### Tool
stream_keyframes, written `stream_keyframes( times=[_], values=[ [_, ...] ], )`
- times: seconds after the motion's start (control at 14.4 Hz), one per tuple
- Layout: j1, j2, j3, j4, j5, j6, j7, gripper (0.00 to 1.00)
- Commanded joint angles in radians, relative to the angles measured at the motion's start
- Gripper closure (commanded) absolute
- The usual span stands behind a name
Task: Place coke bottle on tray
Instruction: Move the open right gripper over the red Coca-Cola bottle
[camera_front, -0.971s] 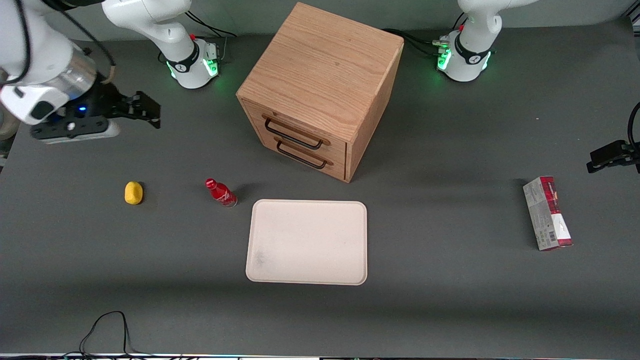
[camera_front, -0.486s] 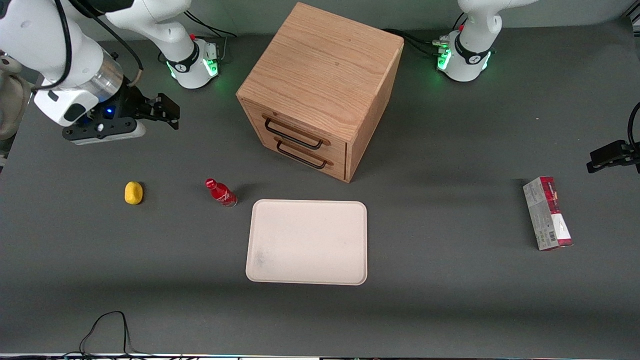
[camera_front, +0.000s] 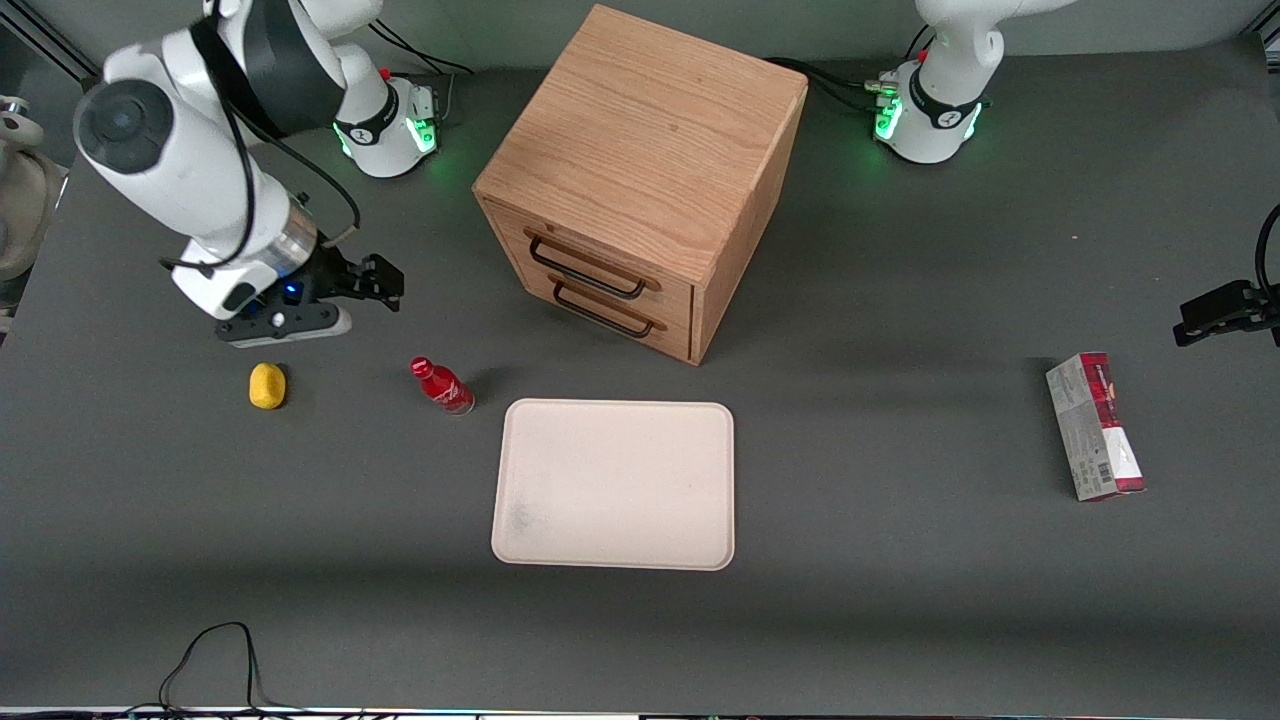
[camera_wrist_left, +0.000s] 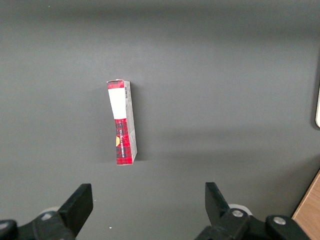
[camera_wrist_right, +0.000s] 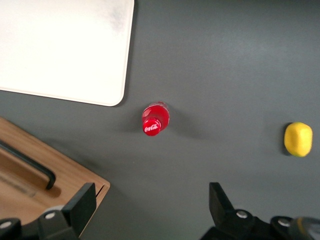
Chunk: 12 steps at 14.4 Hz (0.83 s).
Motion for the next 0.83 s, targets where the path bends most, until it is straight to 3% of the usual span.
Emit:
stream_keyframes(
  times=[0.0,0.35,0.76],
  values=[
    [0.009,0.047,-0.006,-0.041,0.008,0.075,0.029,0.0],
    [0.031,0.103,-0.006,-0.126,0.008,0.234,0.056,0.0],
    [0.032,0.183,-0.006,-0.126,0.008,0.296,0.058,0.0]
  ],
)
